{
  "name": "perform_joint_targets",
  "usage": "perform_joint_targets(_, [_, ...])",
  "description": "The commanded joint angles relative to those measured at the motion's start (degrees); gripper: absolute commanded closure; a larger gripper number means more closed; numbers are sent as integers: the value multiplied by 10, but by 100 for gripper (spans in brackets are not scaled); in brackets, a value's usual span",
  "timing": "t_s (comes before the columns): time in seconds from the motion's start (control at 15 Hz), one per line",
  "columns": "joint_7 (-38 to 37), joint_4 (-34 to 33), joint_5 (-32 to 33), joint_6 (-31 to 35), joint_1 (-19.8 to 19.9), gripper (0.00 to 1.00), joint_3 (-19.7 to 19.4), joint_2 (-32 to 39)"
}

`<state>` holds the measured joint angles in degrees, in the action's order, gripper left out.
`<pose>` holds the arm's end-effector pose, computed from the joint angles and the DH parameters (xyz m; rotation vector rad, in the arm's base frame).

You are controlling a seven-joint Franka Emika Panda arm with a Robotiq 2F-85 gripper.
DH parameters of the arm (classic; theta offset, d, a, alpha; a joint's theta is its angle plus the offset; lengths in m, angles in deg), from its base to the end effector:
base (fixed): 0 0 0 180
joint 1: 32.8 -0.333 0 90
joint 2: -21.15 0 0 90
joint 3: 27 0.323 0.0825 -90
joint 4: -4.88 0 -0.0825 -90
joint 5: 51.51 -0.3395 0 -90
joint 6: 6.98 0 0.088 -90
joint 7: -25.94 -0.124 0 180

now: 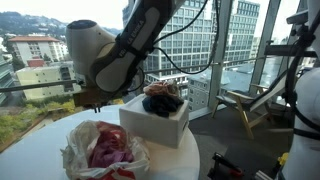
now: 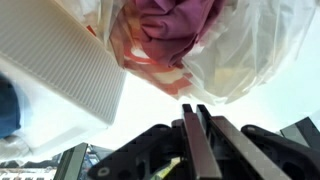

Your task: Pick up all the items from the plastic bag and put them on the white basket

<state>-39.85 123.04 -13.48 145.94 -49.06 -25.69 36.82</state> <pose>0.5579 0.1901 0.3545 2.9387 -0.4395 0.7516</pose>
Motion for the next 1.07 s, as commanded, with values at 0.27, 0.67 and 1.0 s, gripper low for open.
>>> perform_joint_targets(0.27, [56, 7, -51, -102, 23, 87, 23, -72])
perform_joint_targets(0.67, [22, 59, -1, -46, -4, 61, 17, 11])
perform_joint_targets(1.0, [-82, 35, 108, 14, -42, 30, -19, 102])
